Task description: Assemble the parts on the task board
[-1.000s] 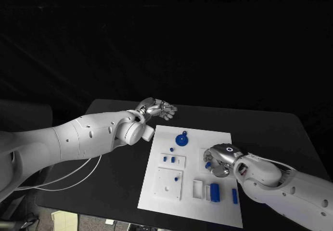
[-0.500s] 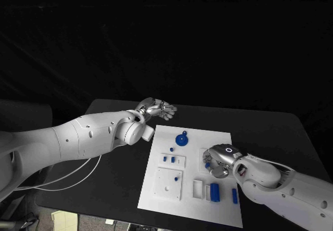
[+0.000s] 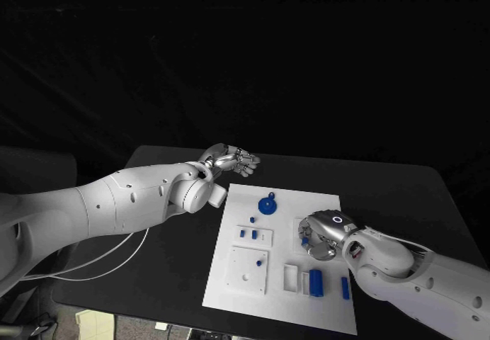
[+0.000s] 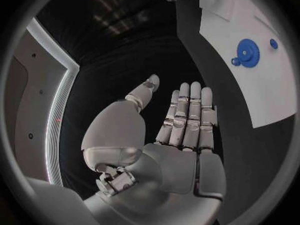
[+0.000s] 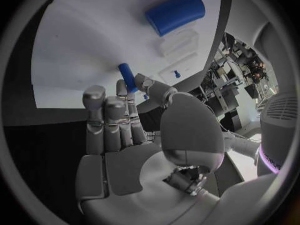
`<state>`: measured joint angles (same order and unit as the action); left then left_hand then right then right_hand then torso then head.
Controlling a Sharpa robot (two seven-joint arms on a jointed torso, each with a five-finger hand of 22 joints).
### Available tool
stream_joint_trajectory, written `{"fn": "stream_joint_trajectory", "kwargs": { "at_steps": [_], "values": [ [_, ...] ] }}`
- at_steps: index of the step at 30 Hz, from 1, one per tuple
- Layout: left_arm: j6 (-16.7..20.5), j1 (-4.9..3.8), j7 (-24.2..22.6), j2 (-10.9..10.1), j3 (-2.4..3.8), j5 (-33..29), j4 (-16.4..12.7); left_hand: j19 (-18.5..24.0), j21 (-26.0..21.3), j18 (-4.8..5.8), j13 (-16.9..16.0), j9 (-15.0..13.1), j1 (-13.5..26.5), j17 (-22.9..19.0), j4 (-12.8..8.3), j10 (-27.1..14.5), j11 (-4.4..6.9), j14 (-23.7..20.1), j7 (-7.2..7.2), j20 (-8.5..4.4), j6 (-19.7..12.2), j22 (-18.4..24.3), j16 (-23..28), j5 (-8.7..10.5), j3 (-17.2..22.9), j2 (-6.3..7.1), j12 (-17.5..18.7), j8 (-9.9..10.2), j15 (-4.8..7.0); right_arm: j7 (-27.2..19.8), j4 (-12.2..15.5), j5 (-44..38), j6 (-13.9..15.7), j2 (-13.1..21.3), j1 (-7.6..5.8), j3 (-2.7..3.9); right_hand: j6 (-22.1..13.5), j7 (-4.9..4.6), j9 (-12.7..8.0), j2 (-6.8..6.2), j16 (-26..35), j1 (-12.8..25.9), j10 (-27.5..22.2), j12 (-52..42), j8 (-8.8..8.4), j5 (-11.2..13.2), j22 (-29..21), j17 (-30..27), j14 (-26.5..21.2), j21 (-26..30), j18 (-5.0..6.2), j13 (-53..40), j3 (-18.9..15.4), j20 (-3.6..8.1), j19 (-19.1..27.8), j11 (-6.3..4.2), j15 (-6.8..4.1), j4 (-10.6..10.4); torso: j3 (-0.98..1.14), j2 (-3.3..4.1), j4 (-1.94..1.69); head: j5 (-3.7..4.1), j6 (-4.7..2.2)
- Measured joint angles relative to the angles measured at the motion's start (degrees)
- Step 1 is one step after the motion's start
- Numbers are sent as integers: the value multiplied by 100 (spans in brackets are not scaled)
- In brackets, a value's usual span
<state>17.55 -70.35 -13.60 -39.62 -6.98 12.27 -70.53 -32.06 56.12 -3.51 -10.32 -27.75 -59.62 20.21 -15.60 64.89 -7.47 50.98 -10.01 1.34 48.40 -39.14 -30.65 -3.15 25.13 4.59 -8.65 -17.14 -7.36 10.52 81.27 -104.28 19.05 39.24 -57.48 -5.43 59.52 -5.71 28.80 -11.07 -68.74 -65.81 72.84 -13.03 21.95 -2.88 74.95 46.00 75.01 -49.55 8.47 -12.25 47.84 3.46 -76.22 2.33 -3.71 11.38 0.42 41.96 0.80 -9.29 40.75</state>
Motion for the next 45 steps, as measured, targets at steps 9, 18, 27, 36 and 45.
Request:
{"fn": "stream_joint_trajectory", "kwargs": {
  "at_steps": [9,18,27,36,45],
  "values": [
    [0,0,3,-1,0,-1,9,0,0,12,0,0,0,6,0,0,0,0,0,0,0,1,0,0,0,0,0,0,0,51,169,-42,106,123,4,23,0,1,0,32,0,-20,8,0,3,5,-1,1,10,-14,0,-30,32,-8,8,-8,-26,1,-1,0,1,-2,-2],
    [0,1,4,3,0,-2,16,0,0,-39,-1,-1,0,11,0,0,0,0,0,0,0,-4,0,0,0,0,0,0,0,67,600,-6,170,290,1,379,31,16,0,40,0,-28,15,0,2,5,-1,6,7,-14,0,-44,48,4,-4,-15,-31,17,-4,-3,1,-20,-19],
    [0,1,4,35,0,-3,21,0,0,-45,4,-1,0,17,16,0,0,0,0,0,0,-3,0,0,16,0,0,0,0,54,873,161,241,146,0,432,43,8,0,39,0,-28,28,1,19,6,-2,6,4,-14,0,-73,48,13,-13,-28,-34,17,-12,-3,4,-46,-25],
    [0,1,4,115,0,-3,101,0,0,-41,4,-1,0,22,16,0,0,0,0,0,0,-8,23,0,16,0,0,0,1,-29,885,163,261,-463,273,424,41,8,0,38,0,-28,28,1,19,6,-2,5,2,-14,0,-72,48,34,8,-28,-36,17,-12,-2,1,-167,15],
    [0,0,11,281,2,-4,220,0,0,-29,4,-1,22,29,16,0,0,0,0,0,0,-7,23,0,16,-22,0,0,1,-111,624,-22,255,-960,636,265,39,7,0,37,0,-28,28,-21,19,23,-3,5,1,-55,-1,-71,63,46,-4,-28,-37,33,-24,-8,-9,-336,75]
  ]
}}
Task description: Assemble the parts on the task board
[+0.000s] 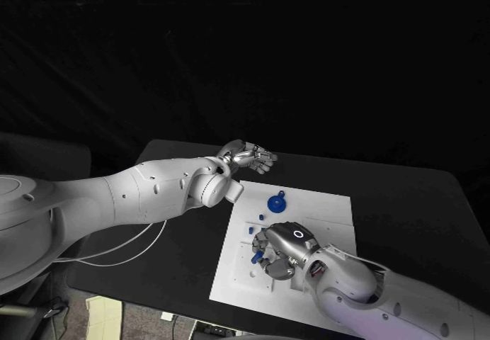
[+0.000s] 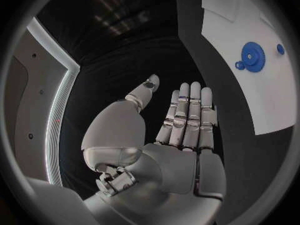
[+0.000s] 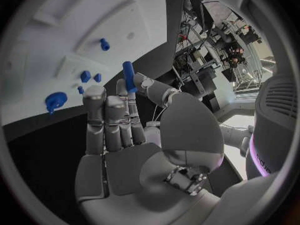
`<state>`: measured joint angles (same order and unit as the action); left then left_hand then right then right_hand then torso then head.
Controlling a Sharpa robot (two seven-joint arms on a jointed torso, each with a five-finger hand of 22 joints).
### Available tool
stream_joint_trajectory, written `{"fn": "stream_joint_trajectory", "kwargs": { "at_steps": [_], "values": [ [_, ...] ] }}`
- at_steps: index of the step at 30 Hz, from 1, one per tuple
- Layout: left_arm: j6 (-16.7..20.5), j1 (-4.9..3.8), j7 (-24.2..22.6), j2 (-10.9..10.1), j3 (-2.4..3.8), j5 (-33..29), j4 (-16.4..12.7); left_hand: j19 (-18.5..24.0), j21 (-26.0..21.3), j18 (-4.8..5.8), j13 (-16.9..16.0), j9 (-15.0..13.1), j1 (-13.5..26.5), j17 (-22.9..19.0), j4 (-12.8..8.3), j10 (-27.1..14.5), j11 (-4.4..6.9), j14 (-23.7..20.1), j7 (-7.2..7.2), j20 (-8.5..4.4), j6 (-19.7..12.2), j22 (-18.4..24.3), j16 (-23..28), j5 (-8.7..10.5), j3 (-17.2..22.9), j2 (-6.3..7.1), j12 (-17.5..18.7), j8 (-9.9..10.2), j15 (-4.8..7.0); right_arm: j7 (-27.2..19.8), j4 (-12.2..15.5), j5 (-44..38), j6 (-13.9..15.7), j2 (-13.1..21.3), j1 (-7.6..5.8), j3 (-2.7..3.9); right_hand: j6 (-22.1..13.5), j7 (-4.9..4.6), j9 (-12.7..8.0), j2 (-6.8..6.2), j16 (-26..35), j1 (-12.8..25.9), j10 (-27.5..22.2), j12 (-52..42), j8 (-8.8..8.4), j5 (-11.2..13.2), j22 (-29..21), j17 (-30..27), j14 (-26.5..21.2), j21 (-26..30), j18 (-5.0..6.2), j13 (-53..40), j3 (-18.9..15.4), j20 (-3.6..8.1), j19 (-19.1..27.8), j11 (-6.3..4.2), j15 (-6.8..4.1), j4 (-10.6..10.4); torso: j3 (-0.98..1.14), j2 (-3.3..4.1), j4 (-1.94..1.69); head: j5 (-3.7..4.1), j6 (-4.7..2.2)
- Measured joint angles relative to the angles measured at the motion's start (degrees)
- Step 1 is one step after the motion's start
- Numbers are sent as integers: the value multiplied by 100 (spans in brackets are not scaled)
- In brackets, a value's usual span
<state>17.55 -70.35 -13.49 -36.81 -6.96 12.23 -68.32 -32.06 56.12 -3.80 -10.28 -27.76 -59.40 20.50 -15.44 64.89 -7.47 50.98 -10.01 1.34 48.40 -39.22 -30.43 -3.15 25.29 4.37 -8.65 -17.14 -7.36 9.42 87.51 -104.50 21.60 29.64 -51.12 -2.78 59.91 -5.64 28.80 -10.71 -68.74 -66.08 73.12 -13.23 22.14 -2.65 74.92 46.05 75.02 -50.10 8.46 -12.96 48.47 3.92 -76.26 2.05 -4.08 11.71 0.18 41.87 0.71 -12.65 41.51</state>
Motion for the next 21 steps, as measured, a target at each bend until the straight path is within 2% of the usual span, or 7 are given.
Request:
{"fn": "stream_joint_trajectory", "kwargs": {
  "at_steps": [3,7,11,17,21],
  "values": [
    [0,0,3,32,0,0,34,0,0,21,0,0,0,0,0,0,0,0,0,0,0,0,0,0,0,0,0,0,0,-23,-92,-75,-3,-128,57,-54,-1,0,0,0,0,0,0,0,0,0,0,0,0,0,-4,-2,0,11,-11,0,0,0,-1,1,-2,-51,13],
    [0,0,7,53,0,0,36,0,0,25,0,0,0,5,0,0,0,0,0,0,0,0,0,0,0,0,0,0,0,-33,-202,-187,-12,-239,124,-66,-2,-1,0,-1,0,0,0,0,-1,5,0,5,0,0,-6,-10,15,11,-12,0,0,17,2,3,-3,-106,31],
    [0,0,11,73,0,0,42,1,0,27,0,0,0,5,0,0,0,0,0,1,0,0,0,0,0,0,0,0,0,-30,-299,-277,-48,-295,128,-85,-8,-7,0,-1,0,1,0,0,-3,5,-1,5,0,0,-7,-20,15,11,-12,0,0,17,9,5,-3,-145,52],
    [-8,0,16,175,1,-1,90,20,-22,28,-1,5,0,12,0,0,0,0,0,20,0,-5,1,0,0,0,0,0,0,18,-416,-390,-139,-374,128,-153,-19,1,0,-2,0,1,0,0,-5,6,-1,5,0,0,-8,-23,8,11,-12,0,0,23,12,8,7,-196,91],
    [-18,0,18,186,1,-1,105,20,-22,30,-1,5,0,17,0,0,0,0,-20,20,-20,-5,1,0,0,0,0,0,0,34,-440,-439,-204,-394,136,-161,-20,1,0,-3,0,2,0,0,-6,21,-1,5,0,0,-8,-24,8,10,-11,0,0,24,13,9,13,-214,112]
  ]
}}
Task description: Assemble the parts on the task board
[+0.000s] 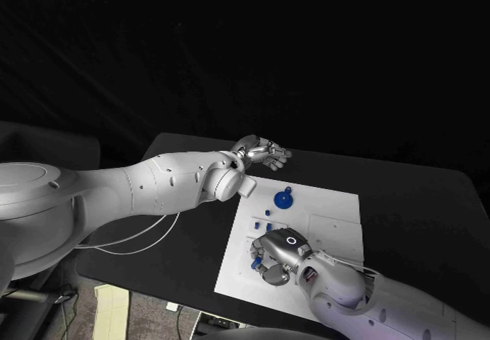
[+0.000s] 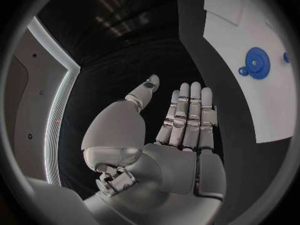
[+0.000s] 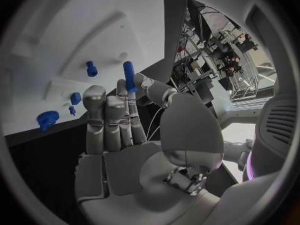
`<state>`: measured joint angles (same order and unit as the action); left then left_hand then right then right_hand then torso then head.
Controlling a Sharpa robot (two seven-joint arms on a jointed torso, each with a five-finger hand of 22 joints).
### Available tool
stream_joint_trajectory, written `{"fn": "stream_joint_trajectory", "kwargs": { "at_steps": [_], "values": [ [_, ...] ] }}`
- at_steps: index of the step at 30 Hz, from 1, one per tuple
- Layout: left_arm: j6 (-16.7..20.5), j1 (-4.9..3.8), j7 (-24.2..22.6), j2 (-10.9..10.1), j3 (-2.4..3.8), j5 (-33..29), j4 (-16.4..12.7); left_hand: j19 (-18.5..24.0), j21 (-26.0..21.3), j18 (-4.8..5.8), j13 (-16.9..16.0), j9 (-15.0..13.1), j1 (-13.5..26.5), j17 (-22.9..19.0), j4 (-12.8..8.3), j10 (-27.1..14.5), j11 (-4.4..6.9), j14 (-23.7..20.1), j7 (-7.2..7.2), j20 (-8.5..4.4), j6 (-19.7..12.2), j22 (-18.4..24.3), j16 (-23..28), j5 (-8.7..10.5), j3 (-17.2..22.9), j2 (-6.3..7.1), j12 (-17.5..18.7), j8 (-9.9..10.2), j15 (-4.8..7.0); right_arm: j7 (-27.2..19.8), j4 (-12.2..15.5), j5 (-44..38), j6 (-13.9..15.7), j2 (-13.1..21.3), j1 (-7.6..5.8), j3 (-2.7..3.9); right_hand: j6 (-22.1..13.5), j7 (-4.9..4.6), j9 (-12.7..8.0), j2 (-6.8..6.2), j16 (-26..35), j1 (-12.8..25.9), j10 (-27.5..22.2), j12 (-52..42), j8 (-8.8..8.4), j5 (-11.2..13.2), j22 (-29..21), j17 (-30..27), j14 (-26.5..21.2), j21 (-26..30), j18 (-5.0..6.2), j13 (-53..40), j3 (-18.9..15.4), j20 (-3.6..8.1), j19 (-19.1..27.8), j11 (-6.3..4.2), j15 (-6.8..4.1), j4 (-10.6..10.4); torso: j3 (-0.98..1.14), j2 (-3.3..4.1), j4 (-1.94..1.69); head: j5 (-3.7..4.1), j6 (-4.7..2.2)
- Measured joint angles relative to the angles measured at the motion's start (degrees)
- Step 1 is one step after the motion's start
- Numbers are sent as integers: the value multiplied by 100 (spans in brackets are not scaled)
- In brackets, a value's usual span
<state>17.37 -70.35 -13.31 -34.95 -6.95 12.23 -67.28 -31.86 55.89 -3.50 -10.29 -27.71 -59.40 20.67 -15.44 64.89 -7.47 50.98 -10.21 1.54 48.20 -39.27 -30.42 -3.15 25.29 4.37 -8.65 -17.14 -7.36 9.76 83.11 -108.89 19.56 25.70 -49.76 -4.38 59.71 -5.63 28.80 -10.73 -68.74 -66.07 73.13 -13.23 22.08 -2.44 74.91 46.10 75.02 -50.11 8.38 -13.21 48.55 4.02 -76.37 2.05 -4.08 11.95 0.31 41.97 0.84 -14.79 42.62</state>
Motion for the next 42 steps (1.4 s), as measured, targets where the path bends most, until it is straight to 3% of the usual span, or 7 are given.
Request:
{"fn": "stream_joint_trajectory", "kwargs": {
  "at_steps": [21,23,42],
  "values": [
    [-5,0,17,-17,-1,0,16,0,0,-9,5,-1,0,6,0,0,0,0,15,0,-15,2,22,0,0,0,0,0,0,89,-40,-142,-222,46,5,-4,4,21,2,-6,0,5,1,4,4,5,-1,4,0,-24,-1,-8,8,8,14,0,0,24,6,-5,-1,-51,48],
    [-5,0,19,-17,-1,0,16,0,0,-45,5,0,0,6,0,0,0,0,15,0,-15,2,22,0,0,0,0,0,0,95,-47,-152,-236,40,5,-5,7,19,3,-5,0,5,0,5,4,-3,-1,4,0,-24,-1,-8,8,10,14,-1,0,24,6,-5,0,-51,50],
    [-9,0,26,-8,-1,-1,16,0,0,-43,4,-1,0,17,0,0,0,0,15,0,-15,-3,22,0,0,0,0,0,0,178,-87,-280,-336,-47,-5,-54,23,0,83,-6,0,-10,31,-2,0,-22,3,8,0,-24,-8,-27,15,29,-7,-30,0,49,3,-5,-1,-32,44]
  ]
}}
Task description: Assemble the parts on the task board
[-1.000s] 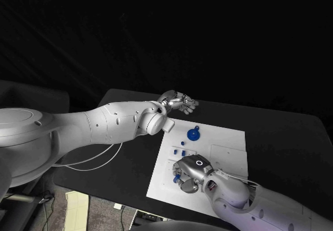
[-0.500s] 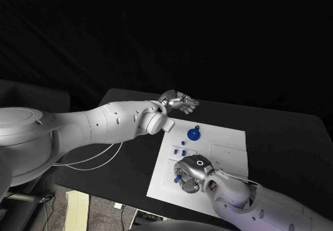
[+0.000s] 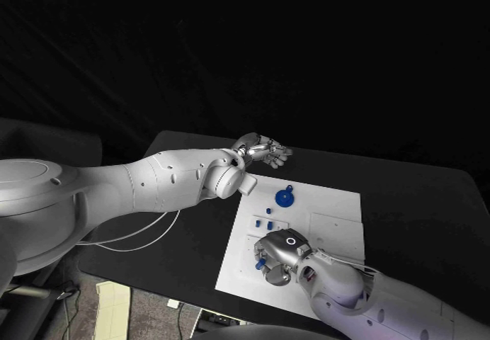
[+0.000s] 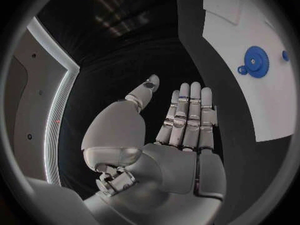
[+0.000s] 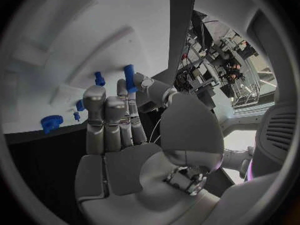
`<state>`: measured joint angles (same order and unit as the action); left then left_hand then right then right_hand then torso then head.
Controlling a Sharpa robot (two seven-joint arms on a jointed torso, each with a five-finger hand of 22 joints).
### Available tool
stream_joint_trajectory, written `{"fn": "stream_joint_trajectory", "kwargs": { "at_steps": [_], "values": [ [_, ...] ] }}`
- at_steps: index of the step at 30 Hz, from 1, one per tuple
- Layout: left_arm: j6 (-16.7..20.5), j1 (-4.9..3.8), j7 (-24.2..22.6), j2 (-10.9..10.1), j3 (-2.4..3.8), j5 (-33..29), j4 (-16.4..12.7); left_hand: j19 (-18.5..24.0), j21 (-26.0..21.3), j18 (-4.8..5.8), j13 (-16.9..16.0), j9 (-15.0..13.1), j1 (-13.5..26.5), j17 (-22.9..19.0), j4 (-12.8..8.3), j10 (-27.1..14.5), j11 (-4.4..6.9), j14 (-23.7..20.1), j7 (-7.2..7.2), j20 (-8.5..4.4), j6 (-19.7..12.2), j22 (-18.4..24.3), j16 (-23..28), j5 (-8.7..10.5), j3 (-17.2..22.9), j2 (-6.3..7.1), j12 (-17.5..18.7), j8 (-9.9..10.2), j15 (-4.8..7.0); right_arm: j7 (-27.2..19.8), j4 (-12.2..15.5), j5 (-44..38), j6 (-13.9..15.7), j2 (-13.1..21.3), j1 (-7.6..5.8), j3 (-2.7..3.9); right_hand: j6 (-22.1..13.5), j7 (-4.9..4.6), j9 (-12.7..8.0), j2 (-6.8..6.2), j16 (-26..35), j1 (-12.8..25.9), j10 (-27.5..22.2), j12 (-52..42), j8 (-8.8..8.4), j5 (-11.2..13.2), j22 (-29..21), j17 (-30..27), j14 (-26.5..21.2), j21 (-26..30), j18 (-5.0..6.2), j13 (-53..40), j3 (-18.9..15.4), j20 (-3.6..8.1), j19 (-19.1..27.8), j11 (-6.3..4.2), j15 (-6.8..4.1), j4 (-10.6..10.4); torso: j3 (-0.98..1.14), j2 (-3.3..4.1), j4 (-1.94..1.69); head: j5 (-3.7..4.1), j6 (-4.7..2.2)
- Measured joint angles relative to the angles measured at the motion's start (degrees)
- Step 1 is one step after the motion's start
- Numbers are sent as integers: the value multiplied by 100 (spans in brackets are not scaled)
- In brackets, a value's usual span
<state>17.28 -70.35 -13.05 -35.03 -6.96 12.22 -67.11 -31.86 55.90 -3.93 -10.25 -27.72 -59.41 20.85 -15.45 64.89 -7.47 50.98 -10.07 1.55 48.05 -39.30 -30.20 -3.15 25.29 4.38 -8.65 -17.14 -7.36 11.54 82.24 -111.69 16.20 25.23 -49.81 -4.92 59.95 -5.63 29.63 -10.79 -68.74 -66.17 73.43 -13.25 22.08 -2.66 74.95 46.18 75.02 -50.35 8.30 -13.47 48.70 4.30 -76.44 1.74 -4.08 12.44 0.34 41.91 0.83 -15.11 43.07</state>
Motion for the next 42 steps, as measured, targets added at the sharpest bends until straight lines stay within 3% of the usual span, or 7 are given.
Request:
{"fn": "stream_joint_trajectory", "kwargs": {
  "at_steps": [21,28,31,34,37,42],
  "values": [
    [-9,0,10,15,0,0,13,0,0,39,0,5,0,11,0,0,0,0,-3,0,3,-5,22,0,0,0,0,0,0,108,2,-172,-307,-203,-76,-110,-4,0,4,-15,0,-13,1,0,5,5,-1,4,0,-15,-2,-11,26,-5,1,-1,0,6,-3,1,-5,19,17],
    [-11,0,17,10,0,0,13,0,0,42,1,5,0,16,0,0,0,0,-3,0,3,-4,22,0,0,0,0,0,0,107,3,-170,-301,-191,-78,-118,-16,7,115,-12,4,2,1,1,5,14,-2,4,0,-23,-2,-16,81,3,24,-1,0,45,-1,2,-3,17,25],
    [-13,0,20,9,0,0,12,0,0,44,4,5,0,16,0,0,0,0,-3,0,3,-4,22,0,0,0,0,-20,0,97,-4,-140,-275,-188,-79,-123,-44,-21,127,-156,23,148,1,23,-28,-11,-2,3,0,-23,-3,-55,159,10,31,-1,0,29,-1,2,-1,13,28],
    [-14,0,23,9,0,0,12,0,0,46,4,5,0,22,0,0,0,0,-3,0,4,-4,21,0,0,0,0,-20,0,86,-16,-90,-232,-184,-74,-133,-194,-87,100,-344,23,336,-1,157,-158,-69,-2,3,-3,-58,-3,-29,-127,10,31,1,3,39,3,2,1,11,29],
    [-14,0,27,7,0,-1,12,0,0,51,4,4,0,22,0,0,0,0,-3,0,3,-4,21,0,0,0,0,-19,0,71,-23,-33,-190,-185,-55,-150,-416,-186,17,-459,23,418,-162,326,-309,-68,-2,3,-63,-58,-2,36,-414,9,53,159,57,75,3,2,1,10,30],
    [-16,0,31,5,0,-1,12,0,0,56,4,4,0,22,0,0,0,0,-3,0,4,-8,21,0,0,0,0,-19,0,46,-24,39,-125,-176,-48,-155,-603,-271,-50,-535,23,401,-425,493,-442,-68,-3,-2,-35,-58,-8,95,-602,-23,41,256,178,124,5,2,2,11,30]
  ]
}}
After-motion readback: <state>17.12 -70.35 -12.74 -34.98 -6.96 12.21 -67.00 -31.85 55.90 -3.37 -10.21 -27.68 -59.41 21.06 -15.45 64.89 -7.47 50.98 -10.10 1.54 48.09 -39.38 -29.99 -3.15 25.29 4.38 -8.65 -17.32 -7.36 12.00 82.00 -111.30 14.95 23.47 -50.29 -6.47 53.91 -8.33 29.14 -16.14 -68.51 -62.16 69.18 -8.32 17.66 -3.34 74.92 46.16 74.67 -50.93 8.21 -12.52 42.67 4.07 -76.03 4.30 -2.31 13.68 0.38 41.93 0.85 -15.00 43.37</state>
